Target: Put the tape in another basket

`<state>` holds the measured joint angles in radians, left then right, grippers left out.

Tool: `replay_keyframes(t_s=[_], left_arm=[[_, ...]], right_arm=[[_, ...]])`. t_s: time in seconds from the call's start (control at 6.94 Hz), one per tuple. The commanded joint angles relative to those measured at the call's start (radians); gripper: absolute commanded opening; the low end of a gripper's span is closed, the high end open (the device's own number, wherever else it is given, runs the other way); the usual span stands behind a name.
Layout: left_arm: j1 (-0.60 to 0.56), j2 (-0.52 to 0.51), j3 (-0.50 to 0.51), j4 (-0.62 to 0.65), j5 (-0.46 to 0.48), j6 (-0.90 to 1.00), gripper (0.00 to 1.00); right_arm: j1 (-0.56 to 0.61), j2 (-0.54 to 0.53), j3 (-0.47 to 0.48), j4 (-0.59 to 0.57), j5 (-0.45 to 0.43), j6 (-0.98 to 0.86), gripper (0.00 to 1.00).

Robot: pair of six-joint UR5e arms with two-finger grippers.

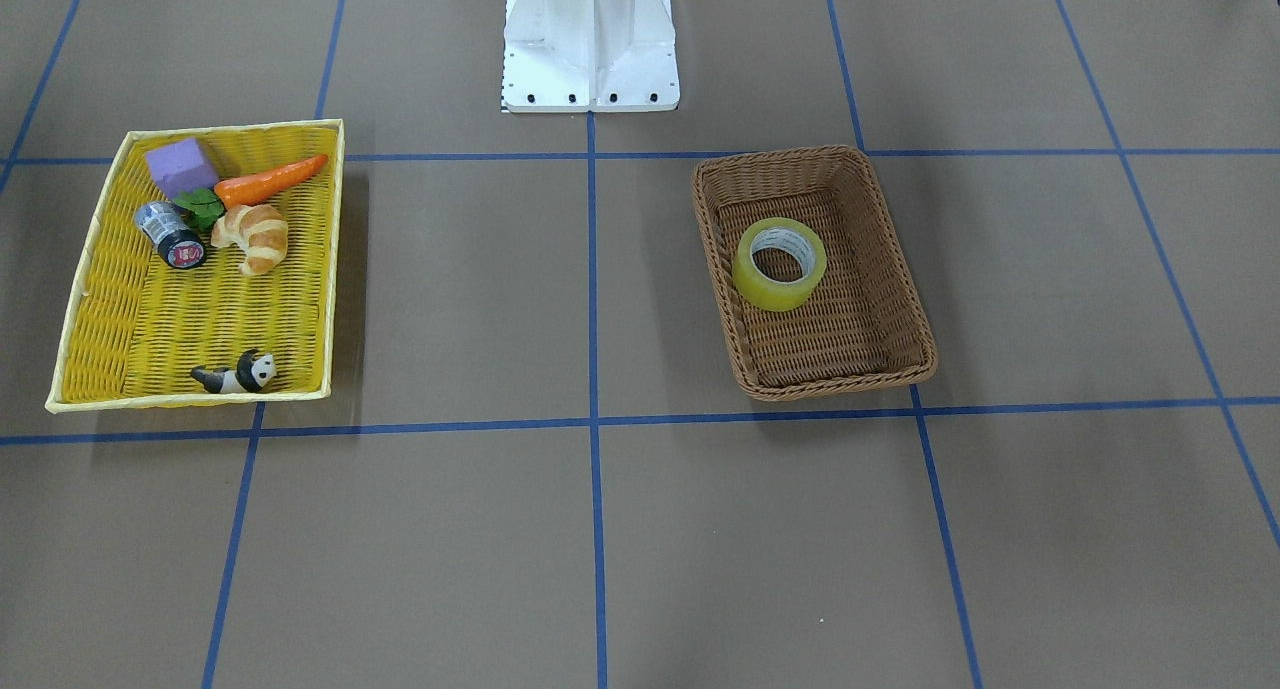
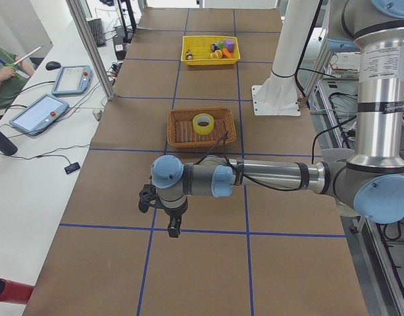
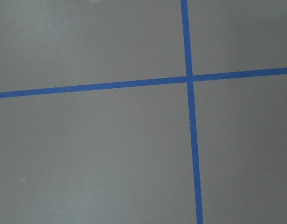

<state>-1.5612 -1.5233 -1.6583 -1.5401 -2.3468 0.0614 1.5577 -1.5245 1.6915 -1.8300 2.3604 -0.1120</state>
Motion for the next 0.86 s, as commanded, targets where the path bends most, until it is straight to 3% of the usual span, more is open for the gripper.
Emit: replay_keyframes(t_s=[0.0, 0.72], left_arm=[[0.001, 0.000, 0.002, 0.000, 0.001, -0.002, 0.99], [0.003, -0.002, 0.006, -0.002, 0.003, -0.011, 0.99]], right_arm=[[0.001, 0.000, 0.001, 0.000, 0.002, 0.002, 1.00], [-0.001, 0.001, 0.001, 0.000, 0.000, 0.002, 1.00]])
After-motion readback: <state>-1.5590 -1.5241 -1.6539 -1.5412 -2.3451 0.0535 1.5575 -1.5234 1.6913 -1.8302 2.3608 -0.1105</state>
